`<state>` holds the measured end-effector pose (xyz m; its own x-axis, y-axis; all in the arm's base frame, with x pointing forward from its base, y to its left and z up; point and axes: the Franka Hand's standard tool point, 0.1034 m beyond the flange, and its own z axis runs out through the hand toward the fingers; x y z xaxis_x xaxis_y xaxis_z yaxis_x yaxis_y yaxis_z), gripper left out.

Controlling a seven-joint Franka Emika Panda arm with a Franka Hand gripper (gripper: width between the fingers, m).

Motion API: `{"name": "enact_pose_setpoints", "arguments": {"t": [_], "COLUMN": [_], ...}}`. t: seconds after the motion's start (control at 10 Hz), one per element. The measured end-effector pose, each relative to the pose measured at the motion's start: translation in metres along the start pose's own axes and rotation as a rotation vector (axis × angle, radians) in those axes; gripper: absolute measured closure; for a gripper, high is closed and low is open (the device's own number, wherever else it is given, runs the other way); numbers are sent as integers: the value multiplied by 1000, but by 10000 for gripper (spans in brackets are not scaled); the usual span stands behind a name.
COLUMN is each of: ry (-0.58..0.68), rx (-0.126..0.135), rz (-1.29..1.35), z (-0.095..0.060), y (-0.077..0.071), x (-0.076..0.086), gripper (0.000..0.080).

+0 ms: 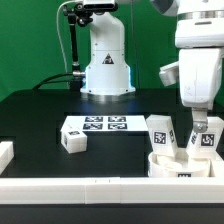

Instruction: Assemble stool

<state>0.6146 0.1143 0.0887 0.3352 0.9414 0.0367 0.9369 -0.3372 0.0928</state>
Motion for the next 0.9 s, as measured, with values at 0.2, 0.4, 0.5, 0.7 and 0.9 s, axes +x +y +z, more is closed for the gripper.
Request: {"name": "enact_pose_setpoints", "arguments": {"t": [0.2,0.4,0.5,0.7,0.9], "ry": [-8,-9,-9,-9,-9], "rx": [0,0,0,0,0], "rz": [-32,-24,-22,-18,16], "z": [2,3,3,3,3], "y": [-1,0,0,0,0], "x": [-1,-2,-3,-3,-3], "gripper": [151,408,408,463,463]}}
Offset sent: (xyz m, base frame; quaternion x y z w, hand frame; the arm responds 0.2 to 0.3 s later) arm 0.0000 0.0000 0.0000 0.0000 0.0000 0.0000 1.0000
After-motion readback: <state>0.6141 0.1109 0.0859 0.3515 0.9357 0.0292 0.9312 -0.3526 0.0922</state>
